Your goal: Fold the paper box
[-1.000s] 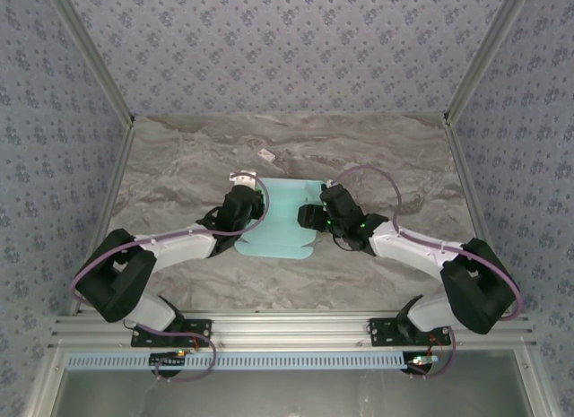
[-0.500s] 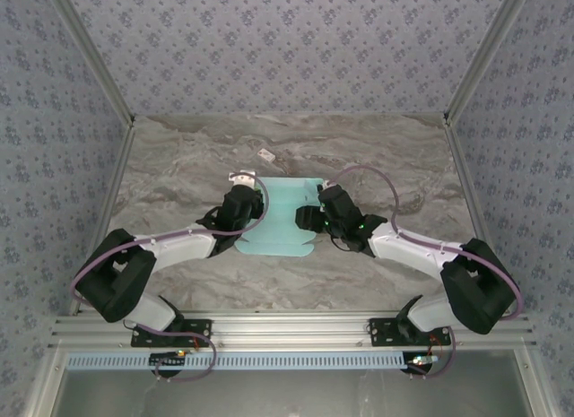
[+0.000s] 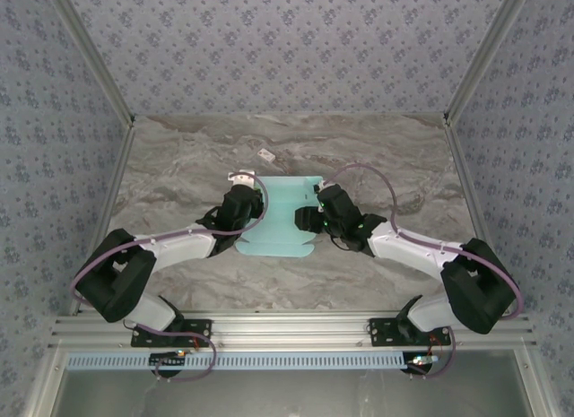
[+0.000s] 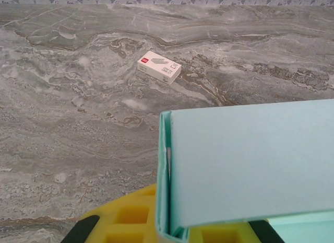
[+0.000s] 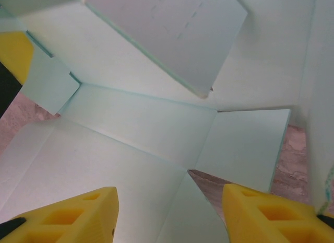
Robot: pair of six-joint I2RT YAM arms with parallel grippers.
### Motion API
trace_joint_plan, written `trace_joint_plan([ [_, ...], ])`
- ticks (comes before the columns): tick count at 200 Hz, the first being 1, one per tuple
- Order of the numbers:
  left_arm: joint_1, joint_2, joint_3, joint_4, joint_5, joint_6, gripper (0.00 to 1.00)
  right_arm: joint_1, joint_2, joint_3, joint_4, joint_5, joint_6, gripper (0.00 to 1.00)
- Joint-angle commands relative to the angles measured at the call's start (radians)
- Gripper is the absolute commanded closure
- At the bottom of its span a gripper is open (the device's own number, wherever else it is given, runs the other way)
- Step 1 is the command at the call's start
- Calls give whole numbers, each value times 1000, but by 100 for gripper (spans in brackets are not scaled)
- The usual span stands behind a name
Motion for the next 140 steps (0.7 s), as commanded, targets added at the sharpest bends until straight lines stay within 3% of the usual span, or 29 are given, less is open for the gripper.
trace_joint_plan([
  [1,-8,-18,1,9,30,4,99,-8,-20,51,7,29,-44,43],
  [63,-9,-18,0,9,26,3,99,-20,-30,77,-146,142,-22,44],
  [97,-8,-17,0,11,26,1,99,-28,-16,73,-180,131,-5,45],
  [140,-7,-20,-3,9,27,1,99,-35,-9,62,-98,68,-8,44],
])
